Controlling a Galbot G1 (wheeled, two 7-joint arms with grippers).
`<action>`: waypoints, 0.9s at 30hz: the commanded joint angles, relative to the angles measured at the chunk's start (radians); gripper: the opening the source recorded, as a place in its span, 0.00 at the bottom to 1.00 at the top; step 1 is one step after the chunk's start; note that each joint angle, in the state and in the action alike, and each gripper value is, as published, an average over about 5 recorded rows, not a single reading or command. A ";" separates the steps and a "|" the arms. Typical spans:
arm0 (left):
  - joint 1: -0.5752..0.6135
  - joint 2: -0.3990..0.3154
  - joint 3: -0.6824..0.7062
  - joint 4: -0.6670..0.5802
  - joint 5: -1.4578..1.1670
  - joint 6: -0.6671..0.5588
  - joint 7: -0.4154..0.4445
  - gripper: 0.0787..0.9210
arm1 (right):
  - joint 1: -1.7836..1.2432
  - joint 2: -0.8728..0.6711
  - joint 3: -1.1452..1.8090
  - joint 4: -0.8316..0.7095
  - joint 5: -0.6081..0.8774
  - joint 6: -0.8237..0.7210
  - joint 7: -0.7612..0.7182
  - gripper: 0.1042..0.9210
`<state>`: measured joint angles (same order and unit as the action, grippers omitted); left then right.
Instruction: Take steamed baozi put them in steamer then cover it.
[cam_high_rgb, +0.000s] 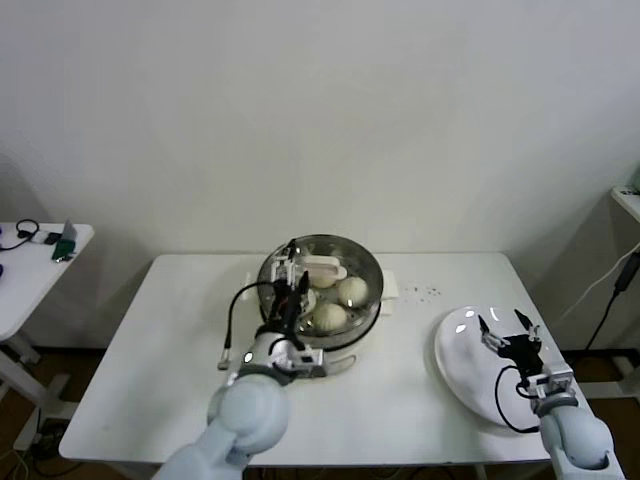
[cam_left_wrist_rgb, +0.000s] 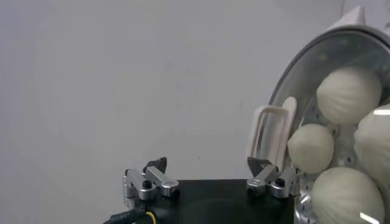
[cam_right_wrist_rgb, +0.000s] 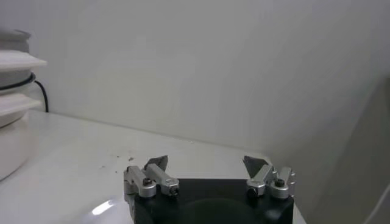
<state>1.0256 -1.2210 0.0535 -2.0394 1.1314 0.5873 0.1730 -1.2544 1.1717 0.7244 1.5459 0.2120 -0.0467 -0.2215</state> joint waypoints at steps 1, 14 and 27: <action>0.222 0.118 -0.248 -0.176 -0.455 -0.172 -0.280 0.88 | -0.016 -0.004 0.001 0.021 0.009 0.010 -0.007 0.88; 0.529 -0.162 -0.691 -0.022 -0.958 -0.684 -0.341 0.88 | -0.115 -0.005 -0.006 0.130 0.071 0.050 -0.032 0.88; 0.583 -0.265 -0.738 0.180 -1.142 -0.758 -0.233 0.88 | -0.176 0.033 -0.020 0.160 0.082 0.131 -0.065 0.88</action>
<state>1.5148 -1.3851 -0.5635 -1.9918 0.2198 -0.0274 -0.0877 -1.3883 1.1862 0.7135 1.6780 0.2749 0.0251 -0.2693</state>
